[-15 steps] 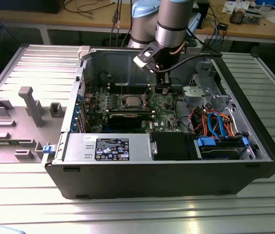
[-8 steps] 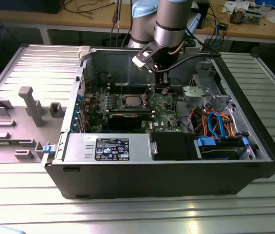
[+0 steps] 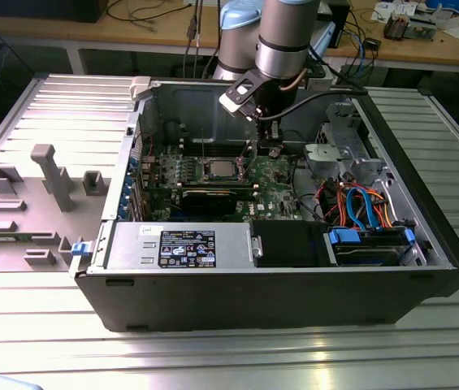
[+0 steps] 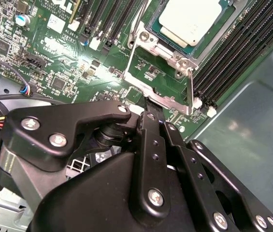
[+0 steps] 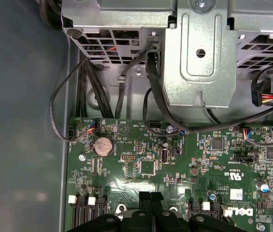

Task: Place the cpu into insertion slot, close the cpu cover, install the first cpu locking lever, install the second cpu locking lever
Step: 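Close the cpu cover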

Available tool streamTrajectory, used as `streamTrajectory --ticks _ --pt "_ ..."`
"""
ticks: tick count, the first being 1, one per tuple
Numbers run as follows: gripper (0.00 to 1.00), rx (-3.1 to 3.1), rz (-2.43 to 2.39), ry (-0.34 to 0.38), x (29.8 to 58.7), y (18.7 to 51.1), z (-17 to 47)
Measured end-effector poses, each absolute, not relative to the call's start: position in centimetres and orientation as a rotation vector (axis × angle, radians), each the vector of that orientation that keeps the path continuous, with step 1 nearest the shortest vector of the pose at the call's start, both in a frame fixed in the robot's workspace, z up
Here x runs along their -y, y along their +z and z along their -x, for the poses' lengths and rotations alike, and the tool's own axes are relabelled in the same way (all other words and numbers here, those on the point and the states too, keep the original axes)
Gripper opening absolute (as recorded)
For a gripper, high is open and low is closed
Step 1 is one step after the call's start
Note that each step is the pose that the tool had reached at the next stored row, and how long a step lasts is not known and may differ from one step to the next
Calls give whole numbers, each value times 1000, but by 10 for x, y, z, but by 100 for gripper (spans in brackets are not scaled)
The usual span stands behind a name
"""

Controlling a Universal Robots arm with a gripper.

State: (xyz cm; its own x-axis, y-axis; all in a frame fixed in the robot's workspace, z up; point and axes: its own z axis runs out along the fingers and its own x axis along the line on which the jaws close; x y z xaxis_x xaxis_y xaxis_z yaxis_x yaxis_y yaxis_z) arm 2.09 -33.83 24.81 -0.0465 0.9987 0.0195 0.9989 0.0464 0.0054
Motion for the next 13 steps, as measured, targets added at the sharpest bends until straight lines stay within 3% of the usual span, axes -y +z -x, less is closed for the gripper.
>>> streamTrajectory --ticks 13 --pt "11 2265 2162 -27 338 248 -18"
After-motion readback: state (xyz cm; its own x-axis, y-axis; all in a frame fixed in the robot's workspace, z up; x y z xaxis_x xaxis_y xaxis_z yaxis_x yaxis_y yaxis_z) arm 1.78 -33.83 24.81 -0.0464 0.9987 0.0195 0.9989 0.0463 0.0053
